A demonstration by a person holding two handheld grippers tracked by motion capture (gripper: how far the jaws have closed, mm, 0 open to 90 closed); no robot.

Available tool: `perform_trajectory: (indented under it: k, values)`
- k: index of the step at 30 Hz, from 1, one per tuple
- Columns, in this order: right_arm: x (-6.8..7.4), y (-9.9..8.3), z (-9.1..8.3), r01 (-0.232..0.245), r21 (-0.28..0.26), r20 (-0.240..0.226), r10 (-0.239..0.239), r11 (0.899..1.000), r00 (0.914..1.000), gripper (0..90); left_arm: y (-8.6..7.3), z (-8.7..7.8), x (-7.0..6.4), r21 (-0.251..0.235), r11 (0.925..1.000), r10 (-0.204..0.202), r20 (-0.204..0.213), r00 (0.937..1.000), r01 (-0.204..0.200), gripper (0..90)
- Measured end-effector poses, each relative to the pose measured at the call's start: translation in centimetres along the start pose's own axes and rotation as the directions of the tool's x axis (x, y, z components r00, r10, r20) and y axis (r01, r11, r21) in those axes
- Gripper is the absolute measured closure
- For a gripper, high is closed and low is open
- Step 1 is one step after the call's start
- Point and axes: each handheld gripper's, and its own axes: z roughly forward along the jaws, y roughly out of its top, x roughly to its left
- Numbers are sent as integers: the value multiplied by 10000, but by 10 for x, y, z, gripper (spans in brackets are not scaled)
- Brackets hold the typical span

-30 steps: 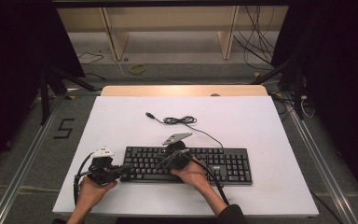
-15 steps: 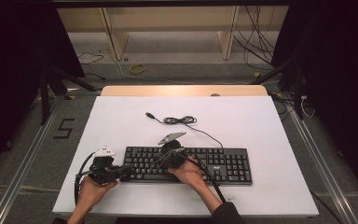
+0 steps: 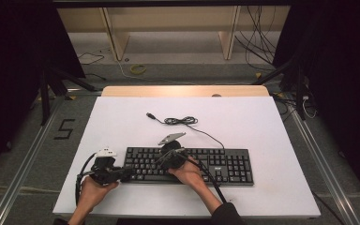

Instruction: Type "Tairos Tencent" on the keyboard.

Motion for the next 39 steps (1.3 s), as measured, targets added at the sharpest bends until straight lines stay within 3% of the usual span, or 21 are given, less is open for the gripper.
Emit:
perform_trajectory:
  k: [23,31,39]
  values:
    - [0,-1,3,-51,86,86,51,9999,10000,900,0,3,0,191,9998,-27,-163,9999,30,890]
    - [-2,-1,-9,-380,-396,-146,375,9985,9992,852,2,-2,0,-259,9996,-130,46,9999,131,828]
    - [-2,-1,-17,-362,-638,-261,345,9973,9991,796,4,-5,-3,-819,9966,-21,271,9996,44,763]
